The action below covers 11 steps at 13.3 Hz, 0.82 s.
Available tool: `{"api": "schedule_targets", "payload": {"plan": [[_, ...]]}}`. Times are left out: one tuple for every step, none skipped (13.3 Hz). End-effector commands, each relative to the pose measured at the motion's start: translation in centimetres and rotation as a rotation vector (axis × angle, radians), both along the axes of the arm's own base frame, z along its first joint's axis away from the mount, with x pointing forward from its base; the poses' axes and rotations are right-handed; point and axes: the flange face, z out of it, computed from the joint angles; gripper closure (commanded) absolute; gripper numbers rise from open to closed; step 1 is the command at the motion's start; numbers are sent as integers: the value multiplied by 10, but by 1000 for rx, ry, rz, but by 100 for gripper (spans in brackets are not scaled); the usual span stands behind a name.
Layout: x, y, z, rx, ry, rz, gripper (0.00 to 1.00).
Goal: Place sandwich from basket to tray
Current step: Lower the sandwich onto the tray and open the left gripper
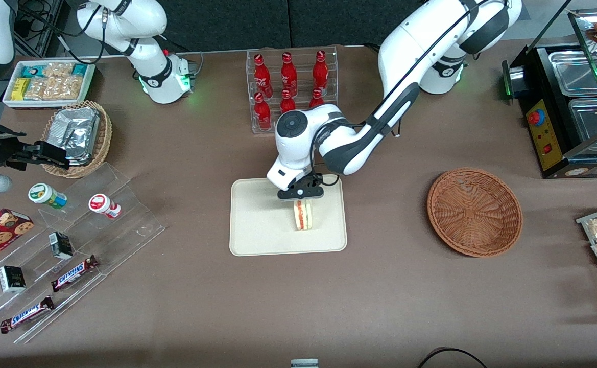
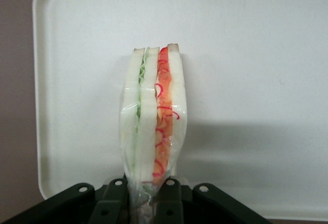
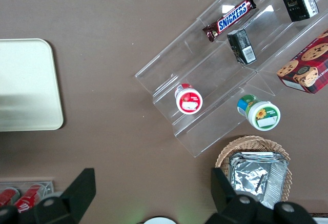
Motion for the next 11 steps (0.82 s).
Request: {"api": "schedule_targets", "payload": {"plan": [[0, -11, -7, -3, -41, -16, 80], [1, -12, -7, -18, -47, -18, 79], [1, -12, -7, -20, -47, -19, 55], [2, -11, -7, -21, -45, -13, 5], [8, -8, -2, -29, -43, 3, 0], [14, -3, 3, -29, -46, 16, 0], [16, -1, 9, -24, -50, 19, 0], [16, -1, 22, -21, -60, 22, 0], [18, 1, 39, -19, -76, 41, 0], [18, 3, 64, -21, -88, 83, 0], [20, 5, 94, -28, -95, 122, 0]]}}
